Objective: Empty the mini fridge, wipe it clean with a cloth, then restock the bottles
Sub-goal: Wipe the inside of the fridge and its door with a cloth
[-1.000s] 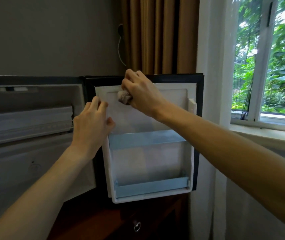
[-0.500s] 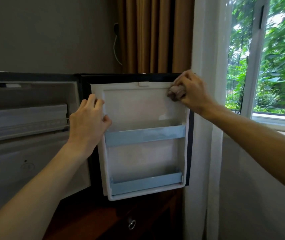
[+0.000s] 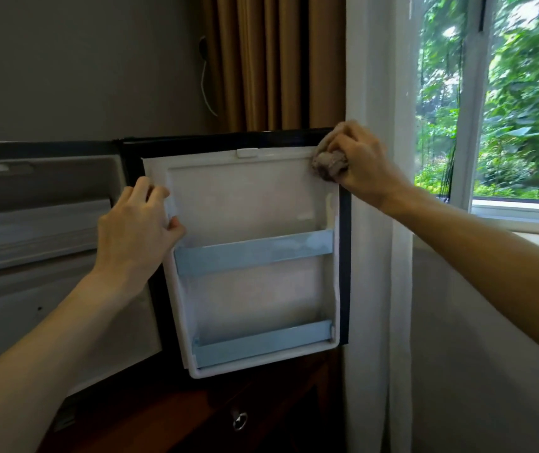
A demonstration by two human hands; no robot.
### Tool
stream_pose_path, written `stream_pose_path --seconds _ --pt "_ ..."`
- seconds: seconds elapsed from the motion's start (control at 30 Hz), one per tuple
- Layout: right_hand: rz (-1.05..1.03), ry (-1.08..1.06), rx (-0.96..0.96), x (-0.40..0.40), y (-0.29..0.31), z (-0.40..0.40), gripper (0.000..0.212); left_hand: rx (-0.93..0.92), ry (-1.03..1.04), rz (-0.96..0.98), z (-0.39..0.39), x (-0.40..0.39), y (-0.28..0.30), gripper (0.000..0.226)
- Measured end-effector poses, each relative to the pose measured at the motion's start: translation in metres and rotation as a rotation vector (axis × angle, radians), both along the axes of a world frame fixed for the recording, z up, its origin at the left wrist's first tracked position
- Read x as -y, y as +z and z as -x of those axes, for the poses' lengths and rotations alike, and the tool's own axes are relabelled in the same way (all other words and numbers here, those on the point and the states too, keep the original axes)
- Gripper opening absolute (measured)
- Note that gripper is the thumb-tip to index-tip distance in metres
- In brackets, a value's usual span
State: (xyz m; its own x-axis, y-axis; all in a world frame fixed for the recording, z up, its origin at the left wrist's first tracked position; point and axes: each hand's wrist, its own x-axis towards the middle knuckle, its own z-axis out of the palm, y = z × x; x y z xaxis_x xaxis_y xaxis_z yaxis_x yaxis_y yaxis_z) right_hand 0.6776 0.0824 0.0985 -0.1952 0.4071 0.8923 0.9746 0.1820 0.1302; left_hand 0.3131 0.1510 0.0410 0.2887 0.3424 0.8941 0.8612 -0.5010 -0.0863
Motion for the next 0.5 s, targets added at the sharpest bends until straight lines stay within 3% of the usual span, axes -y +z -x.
stream_pose_path --seconds 0.23,0.3,0.4,0.5 --pt "-0.003 0.045 -0.067 0.039 -0.010 -0.032 0.023 -0.092 0.150 -0.061 -0.014 0.004 -0.001 0.045" --pt "-0.026 0.054 -0.046 0.043 -0.016 -0.032 0.023 -0.178 0.094 -0.077 -0.043 0.012 -0.005 0.045" --pt "-0.050 0.075 -0.034 0.041 -0.028 -0.028 0.021 -0.261 -0.100 0.078 -0.112 0.035 -0.018 0.048" --pt "-0.049 0.054 -0.071 0.034 -0.043 -0.028 0.022 -0.309 -0.133 0.177 -0.169 0.047 -0.031 0.053"
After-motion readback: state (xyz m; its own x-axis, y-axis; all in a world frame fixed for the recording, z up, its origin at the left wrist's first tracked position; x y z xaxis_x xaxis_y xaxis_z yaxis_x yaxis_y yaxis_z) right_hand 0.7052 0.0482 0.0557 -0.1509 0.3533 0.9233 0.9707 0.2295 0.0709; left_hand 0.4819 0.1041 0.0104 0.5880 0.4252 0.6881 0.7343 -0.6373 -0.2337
